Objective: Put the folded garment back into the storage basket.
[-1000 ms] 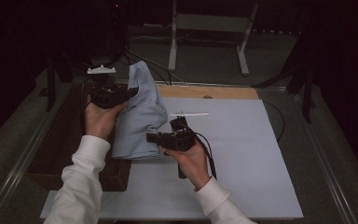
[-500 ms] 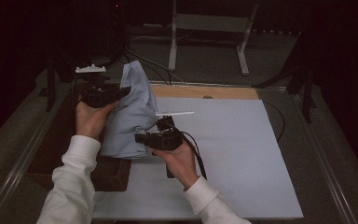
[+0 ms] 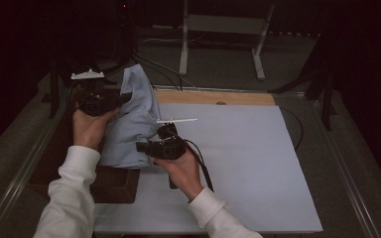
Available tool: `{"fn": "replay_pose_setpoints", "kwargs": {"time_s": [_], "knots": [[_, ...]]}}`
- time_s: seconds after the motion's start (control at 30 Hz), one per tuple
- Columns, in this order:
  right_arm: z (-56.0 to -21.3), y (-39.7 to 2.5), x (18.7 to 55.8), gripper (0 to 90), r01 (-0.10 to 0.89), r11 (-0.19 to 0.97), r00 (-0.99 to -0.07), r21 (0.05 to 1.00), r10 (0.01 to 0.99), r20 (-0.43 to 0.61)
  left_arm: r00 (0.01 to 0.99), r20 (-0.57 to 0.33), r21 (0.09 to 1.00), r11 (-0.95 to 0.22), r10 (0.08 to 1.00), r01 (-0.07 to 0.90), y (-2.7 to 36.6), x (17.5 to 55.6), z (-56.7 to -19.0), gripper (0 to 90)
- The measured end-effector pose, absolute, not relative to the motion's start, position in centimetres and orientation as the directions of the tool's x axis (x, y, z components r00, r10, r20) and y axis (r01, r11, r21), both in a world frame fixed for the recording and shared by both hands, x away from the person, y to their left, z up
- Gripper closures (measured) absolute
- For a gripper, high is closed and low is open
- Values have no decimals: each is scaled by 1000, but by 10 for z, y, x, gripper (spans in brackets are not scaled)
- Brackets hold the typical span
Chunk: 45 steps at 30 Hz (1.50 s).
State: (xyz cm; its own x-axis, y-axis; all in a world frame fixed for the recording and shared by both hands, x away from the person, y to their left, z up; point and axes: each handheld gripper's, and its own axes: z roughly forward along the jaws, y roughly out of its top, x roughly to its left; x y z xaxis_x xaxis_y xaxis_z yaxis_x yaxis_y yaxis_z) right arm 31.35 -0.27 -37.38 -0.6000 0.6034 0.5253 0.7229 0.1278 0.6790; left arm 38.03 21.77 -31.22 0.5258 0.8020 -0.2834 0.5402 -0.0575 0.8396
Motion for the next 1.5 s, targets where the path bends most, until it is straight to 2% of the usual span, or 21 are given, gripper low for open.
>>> {"fn": "replay_pose_setpoints", "kwargs": {"time_s": [1.5], "knots": [[-383, 45, 324, 794, 732, 178, -606, 658, 613, 507, 476, -274, 838, -35, 836, 544, 258, 375, -321, 840]]}}
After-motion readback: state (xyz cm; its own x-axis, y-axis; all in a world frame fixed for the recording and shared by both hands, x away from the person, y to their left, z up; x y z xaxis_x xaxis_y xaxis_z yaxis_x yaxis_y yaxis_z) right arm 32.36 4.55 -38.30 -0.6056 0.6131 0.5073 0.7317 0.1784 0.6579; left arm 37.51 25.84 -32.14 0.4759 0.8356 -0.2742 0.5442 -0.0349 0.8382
